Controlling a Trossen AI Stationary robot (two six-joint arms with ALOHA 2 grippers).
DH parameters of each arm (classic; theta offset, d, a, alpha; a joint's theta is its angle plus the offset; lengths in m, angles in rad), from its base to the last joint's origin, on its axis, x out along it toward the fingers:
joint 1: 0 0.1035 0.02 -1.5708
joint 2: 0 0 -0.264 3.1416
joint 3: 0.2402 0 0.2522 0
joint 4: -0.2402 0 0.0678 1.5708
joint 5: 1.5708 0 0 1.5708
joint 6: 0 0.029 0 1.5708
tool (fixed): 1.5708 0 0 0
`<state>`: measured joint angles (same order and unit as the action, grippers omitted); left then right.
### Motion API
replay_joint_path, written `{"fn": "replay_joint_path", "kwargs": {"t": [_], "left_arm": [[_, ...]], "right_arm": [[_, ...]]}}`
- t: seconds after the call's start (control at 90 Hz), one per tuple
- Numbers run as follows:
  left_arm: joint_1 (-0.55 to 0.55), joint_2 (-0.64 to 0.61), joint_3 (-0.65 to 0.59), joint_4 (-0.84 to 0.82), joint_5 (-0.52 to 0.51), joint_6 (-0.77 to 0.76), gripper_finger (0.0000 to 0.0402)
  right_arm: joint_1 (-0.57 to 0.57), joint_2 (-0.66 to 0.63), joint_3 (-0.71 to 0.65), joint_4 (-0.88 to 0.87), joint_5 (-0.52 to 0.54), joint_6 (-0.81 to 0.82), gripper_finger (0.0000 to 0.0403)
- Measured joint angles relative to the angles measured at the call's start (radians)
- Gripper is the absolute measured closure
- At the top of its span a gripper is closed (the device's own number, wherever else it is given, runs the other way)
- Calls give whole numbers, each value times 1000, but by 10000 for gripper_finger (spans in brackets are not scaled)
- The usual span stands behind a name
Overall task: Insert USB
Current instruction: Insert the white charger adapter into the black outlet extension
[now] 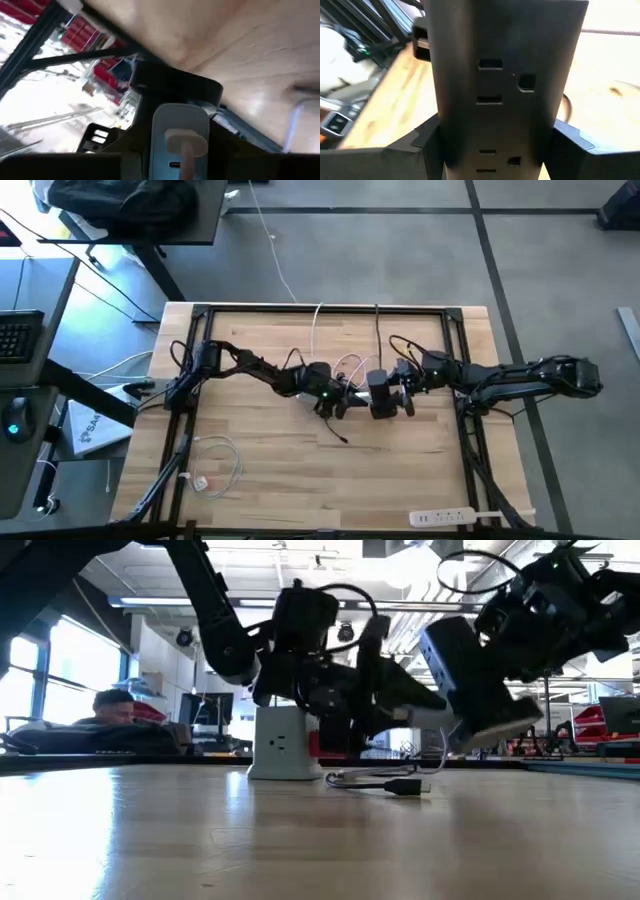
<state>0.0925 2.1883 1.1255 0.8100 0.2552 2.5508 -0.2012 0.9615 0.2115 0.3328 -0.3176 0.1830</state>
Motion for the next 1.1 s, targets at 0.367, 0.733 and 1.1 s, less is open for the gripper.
{"fn": "replay_joint_path", "kwargs": {"t": [0.367,0.733,1.1], "left_arm": [[1,0,3,-10,0,18,310],[1,0,3,14,6,16,310],[0,0,2,80,3,16,310]], "right_arm": [[0,1,0,-3,21,38,167],[0,-4,81,-135,26,17,118],[0,-7,202,-322,-7,13,96]]}}
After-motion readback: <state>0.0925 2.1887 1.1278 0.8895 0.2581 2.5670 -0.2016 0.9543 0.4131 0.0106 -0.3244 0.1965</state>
